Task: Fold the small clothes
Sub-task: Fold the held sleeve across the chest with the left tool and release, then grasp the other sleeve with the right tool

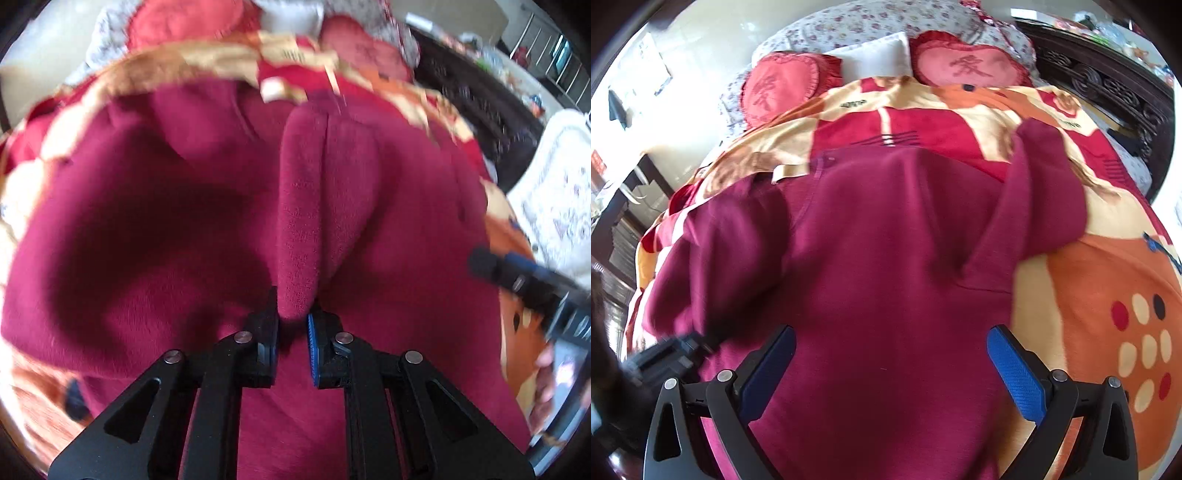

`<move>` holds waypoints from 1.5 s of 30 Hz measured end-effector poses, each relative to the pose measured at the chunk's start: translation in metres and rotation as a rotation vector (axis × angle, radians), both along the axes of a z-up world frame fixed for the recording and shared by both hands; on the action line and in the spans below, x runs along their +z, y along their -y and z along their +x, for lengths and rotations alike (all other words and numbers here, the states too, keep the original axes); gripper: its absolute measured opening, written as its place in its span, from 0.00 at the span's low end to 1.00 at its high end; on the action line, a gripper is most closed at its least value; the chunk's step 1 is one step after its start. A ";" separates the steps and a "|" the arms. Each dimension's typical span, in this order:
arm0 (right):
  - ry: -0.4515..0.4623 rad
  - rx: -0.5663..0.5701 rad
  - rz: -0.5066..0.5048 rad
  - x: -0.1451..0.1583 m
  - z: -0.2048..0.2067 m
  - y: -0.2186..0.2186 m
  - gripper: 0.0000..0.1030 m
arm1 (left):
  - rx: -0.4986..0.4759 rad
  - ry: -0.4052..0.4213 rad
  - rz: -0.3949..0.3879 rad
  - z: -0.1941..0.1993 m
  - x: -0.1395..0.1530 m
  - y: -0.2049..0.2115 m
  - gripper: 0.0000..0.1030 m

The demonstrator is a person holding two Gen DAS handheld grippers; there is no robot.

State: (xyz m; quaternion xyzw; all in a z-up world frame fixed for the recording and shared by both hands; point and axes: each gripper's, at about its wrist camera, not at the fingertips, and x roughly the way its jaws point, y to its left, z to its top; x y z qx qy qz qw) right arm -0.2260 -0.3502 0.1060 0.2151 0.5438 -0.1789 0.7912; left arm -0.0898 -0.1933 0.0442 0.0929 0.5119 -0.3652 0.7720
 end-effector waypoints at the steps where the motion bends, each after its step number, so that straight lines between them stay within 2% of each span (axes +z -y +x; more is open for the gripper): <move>1: -0.002 -0.005 -0.002 0.000 -0.003 0.004 1.00 | -0.002 -0.001 0.007 -0.003 -0.001 0.001 0.11; 7: 0.017 -0.031 0.003 0.006 -0.010 0.015 1.00 | -0.047 0.059 0.022 -0.016 0.020 -0.008 0.12; 10: 0.034 -0.040 0.019 0.008 -0.007 0.015 1.00 | -0.068 0.091 0.012 -0.024 0.036 -0.021 0.25; 12: 0.051 -0.034 0.028 0.012 -0.005 0.011 1.00 | -0.081 0.111 -0.009 -0.028 0.046 -0.029 0.45; 14: 0.065 -0.022 0.029 0.015 -0.002 0.008 1.00 | -0.098 0.119 -0.027 -0.032 0.053 -0.037 0.54; 19: 0.072 0.012 0.049 0.017 0.004 0.001 1.00 | -0.064 0.163 -0.003 -0.025 0.059 -0.060 0.54; 24: 0.043 0.088 0.056 0.003 0.005 -0.003 1.00 | 0.051 0.234 0.088 0.002 0.051 -0.088 0.54; 26: 0.014 0.107 0.074 -0.012 0.005 -0.004 0.93 | 0.110 0.223 0.108 0.016 0.044 -0.099 0.54; 28: -0.025 0.129 0.084 -0.028 0.005 -0.007 0.71 | 0.153 0.191 0.097 0.026 0.039 -0.110 0.54; 29: -0.035 0.142 0.080 -0.033 0.005 -0.007 0.66 | 0.171 0.176 0.090 0.030 0.038 -0.112 0.54; 32: -0.026 0.229 -0.013 -0.044 0.010 -0.021 0.58 | 0.212 0.147 0.074 0.038 0.034 -0.119 0.54; 33: -0.014 0.255 -0.028 -0.043 0.012 -0.024 0.40 | 0.224 0.146 0.074 0.040 0.033 -0.121 0.54; 34: -0.003 0.276 -0.032 -0.041 0.013 -0.027 0.17 | 0.233 0.147 0.072 0.041 0.034 -0.122 0.54; 35: 0.002 0.286 -0.045 -0.036 0.015 -0.027 0.12 | 0.242 0.150 0.068 0.041 0.036 -0.123 0.54; 36: 0.005 0.293 -0.065 -0.030 0.018 -0.028 0.09 | 0.255 0.156 0.062 0.042 0.037 -0.125 0.54; 40: 0.067 0.340 -0.188 0.009 0.029 -0.024 0.07 | 0.304 0.167 0.048 0.051 0.044 -0.128 0.54; 43: 0.117 0.294 -0.348 0.040 0.035 -0.009 0.08 | 0.326 0.161 0.043 0.057 0.042 -0.128 0.54; 45: 0.117 0.251 -0.366 0.045 0.038 0.008 0.08 | 0.324 0.146 0.058 0.059 0.036 -0.124 0.54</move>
